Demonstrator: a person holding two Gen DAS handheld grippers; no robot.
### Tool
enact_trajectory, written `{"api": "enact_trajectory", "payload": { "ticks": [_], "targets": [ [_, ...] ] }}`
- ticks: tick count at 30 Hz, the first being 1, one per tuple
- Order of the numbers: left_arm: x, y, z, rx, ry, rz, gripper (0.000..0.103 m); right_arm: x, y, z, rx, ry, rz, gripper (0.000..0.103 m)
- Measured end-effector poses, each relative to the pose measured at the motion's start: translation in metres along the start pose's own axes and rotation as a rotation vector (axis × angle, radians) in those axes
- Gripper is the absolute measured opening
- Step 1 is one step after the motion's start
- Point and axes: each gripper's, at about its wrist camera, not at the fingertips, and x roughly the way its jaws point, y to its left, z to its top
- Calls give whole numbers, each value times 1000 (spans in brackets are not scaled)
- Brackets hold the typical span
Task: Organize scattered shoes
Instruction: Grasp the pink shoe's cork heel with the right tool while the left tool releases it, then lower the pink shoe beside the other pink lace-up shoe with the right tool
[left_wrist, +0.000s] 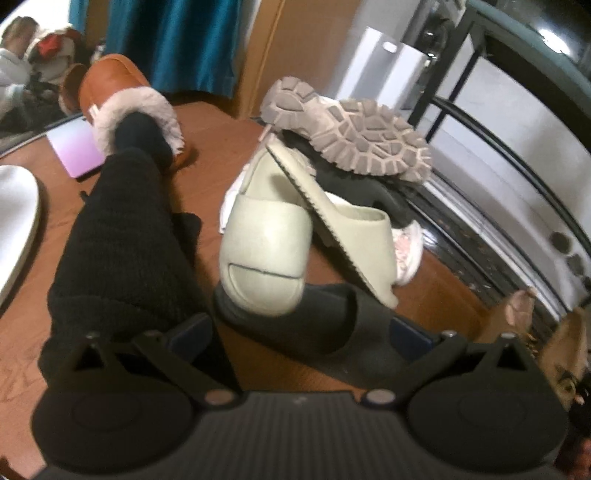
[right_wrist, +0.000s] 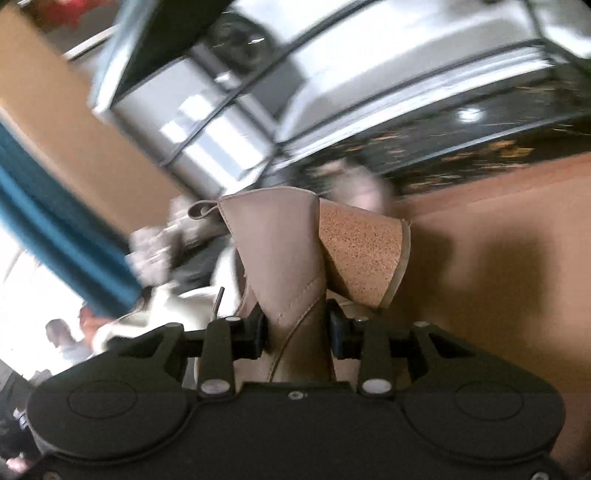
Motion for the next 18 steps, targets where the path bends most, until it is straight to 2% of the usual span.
{"api": "enact_trajectory", "payload": {
  "ticks": [3,4,8,11,13,15,18],
  "targets": [
    [5,-23,-1,37,-15,-16,102,4,-39,3,89,-1,-49,33],
    [7,-37,-3,82,-34,-27,102,6,-49,3,115,-1,-56,33],
    [11,-70,-11,233,-122,-56,102,32,-84,4,173,16,-8,35],
    [24,-96,-17,372,-146,-145,102,49,-98,7,212,13,59,36],
    [39,-113,-22,474,-136,-200,102,53,-101,8,224,8,91,37],
    [52,-120,-25,501,-121,-205,102,64,-106,12,234,-1,99,41],
    [66,-121,-28,448,-119,-233,102,65,-117,16,296,-19,115,50]
  ]
}}
